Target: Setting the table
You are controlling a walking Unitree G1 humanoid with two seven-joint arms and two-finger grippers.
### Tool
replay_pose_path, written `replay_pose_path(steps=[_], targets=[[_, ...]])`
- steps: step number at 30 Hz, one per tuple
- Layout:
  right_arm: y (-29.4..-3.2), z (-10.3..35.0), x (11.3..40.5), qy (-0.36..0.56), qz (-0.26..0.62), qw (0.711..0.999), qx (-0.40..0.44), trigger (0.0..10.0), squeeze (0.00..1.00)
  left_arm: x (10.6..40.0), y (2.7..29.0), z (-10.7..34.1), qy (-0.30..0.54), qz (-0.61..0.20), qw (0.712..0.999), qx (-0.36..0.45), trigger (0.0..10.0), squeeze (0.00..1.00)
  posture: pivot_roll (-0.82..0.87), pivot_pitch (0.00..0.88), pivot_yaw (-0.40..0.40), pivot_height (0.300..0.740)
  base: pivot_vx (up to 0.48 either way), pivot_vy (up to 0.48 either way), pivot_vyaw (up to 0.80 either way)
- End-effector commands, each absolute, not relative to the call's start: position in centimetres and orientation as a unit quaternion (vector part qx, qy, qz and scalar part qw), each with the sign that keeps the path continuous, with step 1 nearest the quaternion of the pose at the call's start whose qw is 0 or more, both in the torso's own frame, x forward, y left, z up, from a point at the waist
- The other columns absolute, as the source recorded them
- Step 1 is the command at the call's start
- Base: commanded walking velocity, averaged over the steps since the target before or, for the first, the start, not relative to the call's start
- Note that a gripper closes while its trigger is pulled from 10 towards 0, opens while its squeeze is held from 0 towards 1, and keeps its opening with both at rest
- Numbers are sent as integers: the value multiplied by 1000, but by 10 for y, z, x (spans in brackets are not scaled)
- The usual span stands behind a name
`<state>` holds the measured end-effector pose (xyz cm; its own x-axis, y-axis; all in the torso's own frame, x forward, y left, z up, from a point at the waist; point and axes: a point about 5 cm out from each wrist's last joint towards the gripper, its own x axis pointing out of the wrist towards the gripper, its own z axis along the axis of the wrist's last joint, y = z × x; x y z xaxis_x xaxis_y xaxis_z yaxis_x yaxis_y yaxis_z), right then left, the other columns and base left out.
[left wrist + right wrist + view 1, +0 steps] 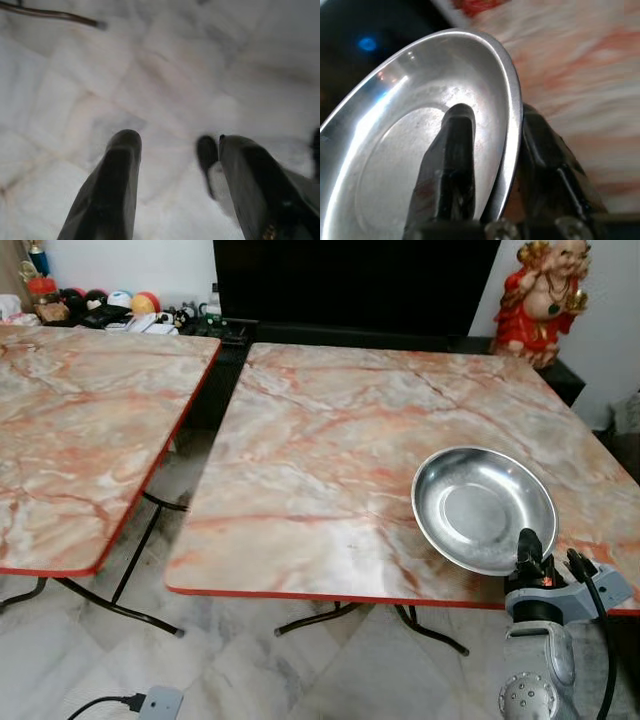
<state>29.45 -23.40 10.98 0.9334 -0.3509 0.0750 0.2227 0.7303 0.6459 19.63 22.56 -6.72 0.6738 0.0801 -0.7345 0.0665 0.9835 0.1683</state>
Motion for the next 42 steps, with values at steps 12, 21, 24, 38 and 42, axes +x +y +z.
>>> replay_pose_path(steps=[12, 21, 24, 38, 42], targets=[[-224, 113, 305, -74, -160, 934, 311, 10000, 0, 191, 232, -69, 414, 5, 905, 96, 10000, 0, 32, 102, -45, 740, 0, 0, 0], [-215, 112, 325, -37, -175, 936, 305, 10000, 0, 192, 230, -69, 413, 2, 906, 93, 10000, 0, 29, 102, -44, 740, 0, 0, 0], [-214, 113, 331, -27, -176, 937, 301, 10000, 0, 192, 230, -69, 413, 3, 906, 93, 10000, 0, 34, 106, -45, 740, 0, 0, 0], [-202, 95, 335, 26, -173, 944, 280, 10000, 0, 189, 231, -70, 417, 4, 904, 93, 10000, 0, 34, 125, -40, 740, 0, 0, 0], [-202, 94, 334, 27, -171, 945, 277, 10000, 0, 189, 230, -70, 416, 3, 905, 92, 10000, 0, 36, 125, -41, 740, 0, 0, 0]])
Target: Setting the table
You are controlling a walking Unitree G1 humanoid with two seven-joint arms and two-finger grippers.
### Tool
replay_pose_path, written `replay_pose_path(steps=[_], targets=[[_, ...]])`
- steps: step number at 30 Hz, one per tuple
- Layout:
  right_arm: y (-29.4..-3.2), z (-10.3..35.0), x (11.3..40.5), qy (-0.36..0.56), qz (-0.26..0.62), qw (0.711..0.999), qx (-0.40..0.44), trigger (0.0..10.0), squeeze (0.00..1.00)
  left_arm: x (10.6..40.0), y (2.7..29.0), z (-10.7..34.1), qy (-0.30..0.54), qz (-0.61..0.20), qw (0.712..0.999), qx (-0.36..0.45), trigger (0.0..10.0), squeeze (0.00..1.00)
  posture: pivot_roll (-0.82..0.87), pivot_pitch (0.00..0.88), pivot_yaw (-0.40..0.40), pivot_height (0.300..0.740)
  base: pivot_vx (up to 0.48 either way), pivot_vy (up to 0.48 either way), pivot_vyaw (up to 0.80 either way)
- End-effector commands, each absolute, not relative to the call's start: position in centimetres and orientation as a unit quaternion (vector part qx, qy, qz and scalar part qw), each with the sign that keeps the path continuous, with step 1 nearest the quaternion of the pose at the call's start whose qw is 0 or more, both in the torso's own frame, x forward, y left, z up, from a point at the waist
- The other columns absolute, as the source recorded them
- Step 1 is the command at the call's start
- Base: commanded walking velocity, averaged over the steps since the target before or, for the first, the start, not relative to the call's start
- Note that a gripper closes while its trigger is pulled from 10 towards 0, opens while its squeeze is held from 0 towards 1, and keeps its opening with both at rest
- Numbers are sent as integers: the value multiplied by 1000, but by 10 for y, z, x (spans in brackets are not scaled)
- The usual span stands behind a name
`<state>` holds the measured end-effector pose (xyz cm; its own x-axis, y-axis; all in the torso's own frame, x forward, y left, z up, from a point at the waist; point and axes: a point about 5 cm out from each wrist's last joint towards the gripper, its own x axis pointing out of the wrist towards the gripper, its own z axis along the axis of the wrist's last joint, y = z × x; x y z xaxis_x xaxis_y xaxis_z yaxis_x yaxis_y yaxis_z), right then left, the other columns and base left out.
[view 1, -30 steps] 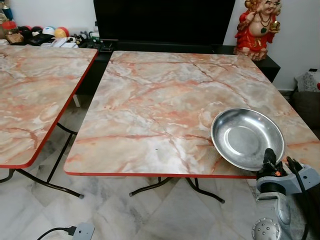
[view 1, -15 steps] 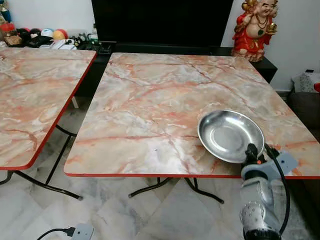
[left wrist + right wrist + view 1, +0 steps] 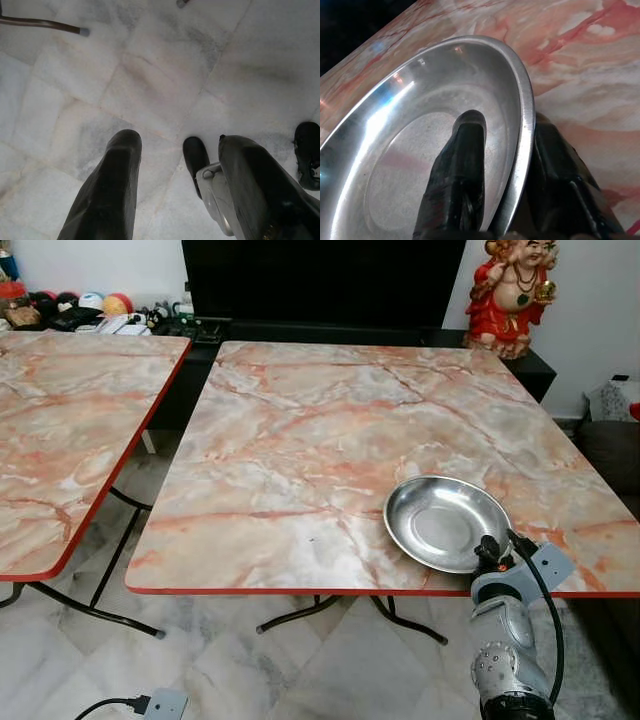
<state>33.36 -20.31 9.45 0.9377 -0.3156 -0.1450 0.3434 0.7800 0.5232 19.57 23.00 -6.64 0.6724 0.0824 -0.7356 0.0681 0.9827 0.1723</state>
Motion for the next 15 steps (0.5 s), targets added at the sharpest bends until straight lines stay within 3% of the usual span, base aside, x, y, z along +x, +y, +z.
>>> replay_pose_path(steps=[1, 15], targets=[[-201, 93, 334, 28, -171, 946, 275, 10000, 0, 190, 230, -70, 416, 3, 905, 92, 10000, 0, 36, 125, -41, 740, 0, 0, 0], [-195, 90, 344, 52, -155, 946, 280, 10000, 0, 186, 231, -72, 420, 5, 903, 91, 10000, 0, 39, 131, -45, 740, 0, 0, 0]])
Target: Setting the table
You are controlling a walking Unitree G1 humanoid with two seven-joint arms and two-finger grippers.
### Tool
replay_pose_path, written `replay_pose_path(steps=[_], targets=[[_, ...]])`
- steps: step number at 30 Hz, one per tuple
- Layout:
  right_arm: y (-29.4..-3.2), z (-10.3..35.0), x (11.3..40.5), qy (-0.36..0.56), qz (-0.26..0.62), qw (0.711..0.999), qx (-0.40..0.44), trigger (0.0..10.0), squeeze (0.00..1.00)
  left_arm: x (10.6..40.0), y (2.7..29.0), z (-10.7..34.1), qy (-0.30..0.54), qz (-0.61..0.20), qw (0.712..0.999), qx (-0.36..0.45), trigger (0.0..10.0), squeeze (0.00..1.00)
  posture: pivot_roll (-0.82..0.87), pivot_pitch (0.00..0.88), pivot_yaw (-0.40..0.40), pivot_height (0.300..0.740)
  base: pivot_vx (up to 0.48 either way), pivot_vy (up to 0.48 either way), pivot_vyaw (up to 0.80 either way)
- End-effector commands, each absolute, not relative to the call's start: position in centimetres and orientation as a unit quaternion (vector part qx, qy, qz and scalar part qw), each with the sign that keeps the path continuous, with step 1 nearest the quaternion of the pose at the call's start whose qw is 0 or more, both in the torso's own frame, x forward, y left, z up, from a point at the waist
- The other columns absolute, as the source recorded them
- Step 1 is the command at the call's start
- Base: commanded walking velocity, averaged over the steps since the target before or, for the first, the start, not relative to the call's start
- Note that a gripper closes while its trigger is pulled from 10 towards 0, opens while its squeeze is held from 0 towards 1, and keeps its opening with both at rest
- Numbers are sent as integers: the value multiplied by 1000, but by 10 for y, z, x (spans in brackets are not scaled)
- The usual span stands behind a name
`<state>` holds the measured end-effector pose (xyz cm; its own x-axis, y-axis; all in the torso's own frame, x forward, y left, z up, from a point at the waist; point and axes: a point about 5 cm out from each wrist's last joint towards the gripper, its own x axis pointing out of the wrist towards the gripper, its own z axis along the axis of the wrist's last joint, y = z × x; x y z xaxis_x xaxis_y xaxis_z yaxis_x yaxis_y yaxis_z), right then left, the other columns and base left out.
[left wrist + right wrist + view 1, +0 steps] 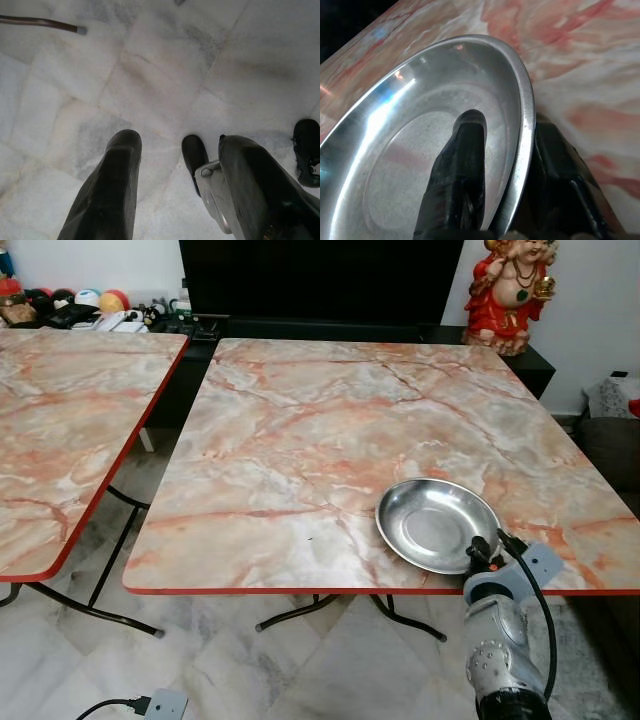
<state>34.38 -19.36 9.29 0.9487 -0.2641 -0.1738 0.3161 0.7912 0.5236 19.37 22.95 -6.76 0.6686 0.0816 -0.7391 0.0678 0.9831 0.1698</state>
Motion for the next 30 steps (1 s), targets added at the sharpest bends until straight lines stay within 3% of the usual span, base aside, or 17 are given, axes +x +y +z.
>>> replay_pose_path(steps=[1, 3, 4, 5, 6, 7, 30], targets=[[-194, 93, 347, 53, -152, 947, 278, 10000, 0, 186, 230, -72, 420, 5, 903, 91, 10000, 0, 39, 133, -45, 740, 0, 0, 0], [-194, 95, 349, 51, -151, 947, 280, 10000, 0, 186, 230, -72, 420, 5, 903, 91, 10000, 0, 39, 133, -45, 740, 0, 0, 0], [-193, 97, 351, 47, -150, 946, 283, 10000, 784, 186, 230, -72, 419, 5, 903, 91, 10000, 0, 39, 133, -45, 740, 0, 0, 0], [-193, 98, 351, 47, -151, 946, 283, 10000, 937, 186, 230, -72, 419, 5, 903, 91, 10000, 0, 39, 134, -45, 740, 0, 0, 0], [-193, 98, 351, 47, -151, 946, 283, 10000, 937, 186, 230, -72, 419, 5, 903, 91, 10000, 0, 39, 134, -45, 740, 0, 0, 0], [-194, 98, 351, 47, -151, 946, 283, 10000, 1000, 186, 230, -72, 419, 5, 903, 91, 10000, 0, 39, 134, -47, 740, 0, 0, 0], [-210, 85, 330, 31, -206, 942, 265, 10000, 1000, 186, 227, -72, 420, 0, 903, 92, 10000, 0, 42, 119, -56, 740, 0, 0, 0]])
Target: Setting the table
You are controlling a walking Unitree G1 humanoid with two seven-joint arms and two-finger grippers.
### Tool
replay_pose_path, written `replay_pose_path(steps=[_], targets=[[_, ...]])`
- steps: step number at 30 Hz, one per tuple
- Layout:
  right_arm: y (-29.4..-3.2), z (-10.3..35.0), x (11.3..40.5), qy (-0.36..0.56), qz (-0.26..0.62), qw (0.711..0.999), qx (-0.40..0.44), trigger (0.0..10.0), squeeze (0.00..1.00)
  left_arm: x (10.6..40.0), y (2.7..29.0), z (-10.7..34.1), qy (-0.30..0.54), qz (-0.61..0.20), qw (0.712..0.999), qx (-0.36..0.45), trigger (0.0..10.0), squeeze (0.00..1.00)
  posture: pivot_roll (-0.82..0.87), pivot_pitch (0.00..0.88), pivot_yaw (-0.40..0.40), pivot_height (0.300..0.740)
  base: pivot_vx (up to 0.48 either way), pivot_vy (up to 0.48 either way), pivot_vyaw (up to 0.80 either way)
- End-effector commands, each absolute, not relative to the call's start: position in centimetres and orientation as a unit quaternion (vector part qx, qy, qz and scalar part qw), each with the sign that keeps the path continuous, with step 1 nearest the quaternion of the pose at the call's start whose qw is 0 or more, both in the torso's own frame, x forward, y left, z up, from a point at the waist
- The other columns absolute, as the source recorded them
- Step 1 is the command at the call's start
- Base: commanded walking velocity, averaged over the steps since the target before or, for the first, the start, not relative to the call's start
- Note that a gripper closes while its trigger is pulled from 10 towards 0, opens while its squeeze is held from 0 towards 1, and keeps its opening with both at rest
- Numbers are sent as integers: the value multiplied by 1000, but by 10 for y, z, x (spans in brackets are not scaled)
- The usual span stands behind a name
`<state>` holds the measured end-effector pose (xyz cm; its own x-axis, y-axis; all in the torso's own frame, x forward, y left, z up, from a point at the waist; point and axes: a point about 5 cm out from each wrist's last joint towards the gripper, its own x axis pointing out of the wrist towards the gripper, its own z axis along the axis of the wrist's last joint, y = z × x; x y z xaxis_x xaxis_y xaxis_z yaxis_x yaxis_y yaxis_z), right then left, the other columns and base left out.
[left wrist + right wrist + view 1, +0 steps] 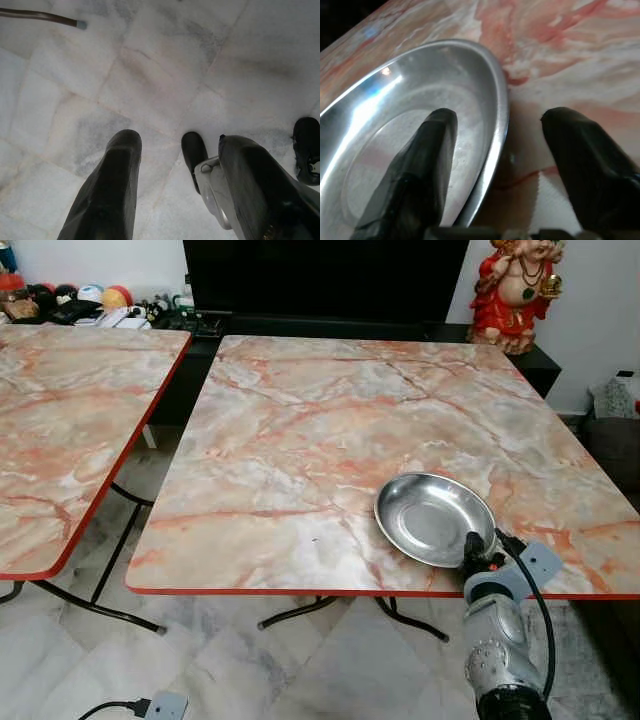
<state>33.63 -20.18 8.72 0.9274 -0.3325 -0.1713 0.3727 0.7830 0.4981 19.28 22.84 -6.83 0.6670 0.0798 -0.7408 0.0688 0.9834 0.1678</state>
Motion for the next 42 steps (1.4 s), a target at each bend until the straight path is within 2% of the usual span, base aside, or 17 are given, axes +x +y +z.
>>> replay_pose_path(steps=[1, 3, 4, 5, 6, 7, 12, 19, 26, 35, 42], targets=[[-210, 85, 329, 27, -206, 942, 262, 10000, 1000, 186, 226, -72, 419, 0, 903, 92, 10000, 0, 42, 119, -56, 740, 0, 0, 0], [-210, 89, 327, 14, -202, 948, 246, 10000, 1000, 186, 226, -72, 419, 0, 903, 92, 10000, 0, 42, 119, -56, 740, 0, 0, 0], [-210, 92, 326, 1, -196, 950, 244, 10000, 776, 186, 226, -72, 418, 1, 904, 92, 10000, 0, 42, 117, -59, 740, 0, 0, 0], [-209, 93, 325, -2, -195, 950, 244, 10000, 776, 187, 226, -72, 418, 1, 904, 92, 10000, 0, 42, 117, -59, 740, 0, 0, 0], [-209, 94, 325, -5, -193, 950, 244, 10000, 31, 186, 226, -72, 419, 1, 903, 92, 10000, 0, 42, 117, -59, 740, 0, 0, 0], [-208, 94, 324, -6, -192, 951, 242, 10000, 0, 186, 226, -72, 419, 0, 903, 92, 10000, 0, 42, 117, -59, 740, 0, 0, 0], [-208, 95, 323, -9, -193, 952, 238, 10000, 0, 187, 225, -73, 419, 0, 903, 92, 10000, 0, 40, 109, -61, 740, 0, 0, 0], [-203, 112, 322, -61, -164, 960, 218, 10000, 0, 188, 225, -72, 418, 1, 904, 93, 10000, 0, 40, 100, -62, 740, 0, 0, 0], [-202, 130, 315, -115, -143, 971, 155, 10000, 0, 189, 226, -71, 412, 20, 908, 70, 10000, 0, 35, 104, -59, 740, 0, 0, 0], [-225, 135, 309, -112, -139, 980, 84, 10000, 0, 195, 237, -65, 406, 28, 910, 73, 10000, 0, 11, 49, -53, 740, 0, 0, 0], [-218, 132, 309, -103, -111, 987, 48, 10000, 0, 201, 242, -61, 403, 33, 912, 74, 10000, 0, -9, 20, -36, 740, 0, 0, 0]])
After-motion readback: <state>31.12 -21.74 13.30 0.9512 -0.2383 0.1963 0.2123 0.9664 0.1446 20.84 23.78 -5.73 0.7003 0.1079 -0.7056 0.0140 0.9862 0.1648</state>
